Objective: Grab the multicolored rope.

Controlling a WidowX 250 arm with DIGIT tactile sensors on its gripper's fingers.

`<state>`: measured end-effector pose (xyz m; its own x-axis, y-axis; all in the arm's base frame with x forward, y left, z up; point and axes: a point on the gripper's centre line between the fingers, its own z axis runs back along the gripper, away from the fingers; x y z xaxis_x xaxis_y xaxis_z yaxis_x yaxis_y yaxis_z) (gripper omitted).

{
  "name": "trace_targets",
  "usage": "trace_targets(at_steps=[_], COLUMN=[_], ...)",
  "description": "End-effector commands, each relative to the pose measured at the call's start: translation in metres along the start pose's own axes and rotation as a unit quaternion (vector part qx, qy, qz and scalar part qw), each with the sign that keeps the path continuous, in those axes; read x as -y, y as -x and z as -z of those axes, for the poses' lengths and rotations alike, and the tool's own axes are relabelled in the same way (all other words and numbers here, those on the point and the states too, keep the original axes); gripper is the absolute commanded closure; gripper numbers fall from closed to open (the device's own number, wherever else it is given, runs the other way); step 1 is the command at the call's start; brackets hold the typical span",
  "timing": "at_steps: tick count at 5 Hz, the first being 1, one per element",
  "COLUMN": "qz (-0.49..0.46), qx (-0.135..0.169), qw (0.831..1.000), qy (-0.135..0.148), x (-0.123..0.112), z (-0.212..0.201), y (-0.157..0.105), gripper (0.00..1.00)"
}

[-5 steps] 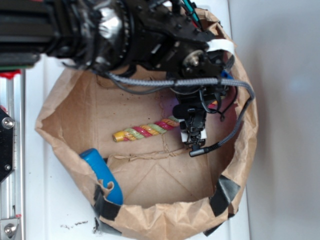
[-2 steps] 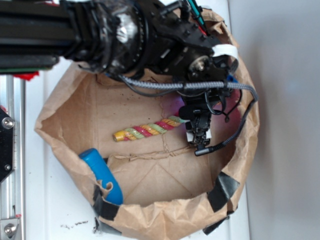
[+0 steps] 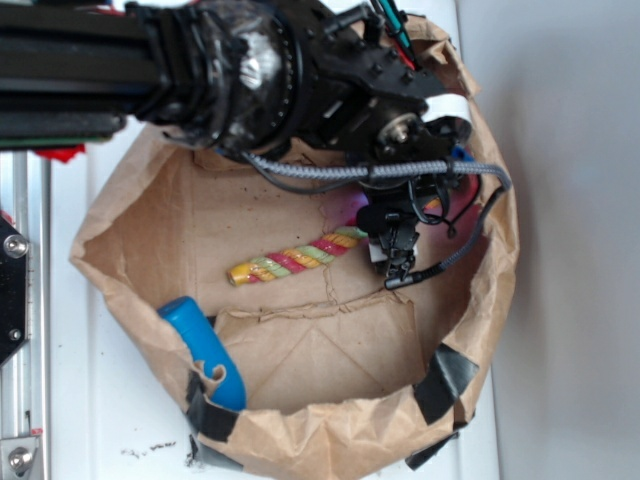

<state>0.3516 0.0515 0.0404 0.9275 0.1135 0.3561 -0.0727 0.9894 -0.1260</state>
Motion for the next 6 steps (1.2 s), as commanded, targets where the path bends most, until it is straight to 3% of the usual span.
trace_targets(at_steps=[1, 2, 4, 5, 6], qz=[0.004, -0.003, 0.002, 0.016, 0.039], qx=[0.023, 0.032, 0.015, 0.005, 0.005], qw=[1.0, 0.999, 0.997, 0.995, 0.999], qy=[-0.005, -0.002, 0.079, 0.093, 0.027], x=[-0.005, -0.005, 0.034, 0.053, 0.074], z=[-0.011, -0.022, -0.092, -0.128, -0.155], y=[-0.006, -0.008, -0.005, -0.002, 0.002], gripper=[1.0, 1.0, 1.0, 1.0, 1.0])
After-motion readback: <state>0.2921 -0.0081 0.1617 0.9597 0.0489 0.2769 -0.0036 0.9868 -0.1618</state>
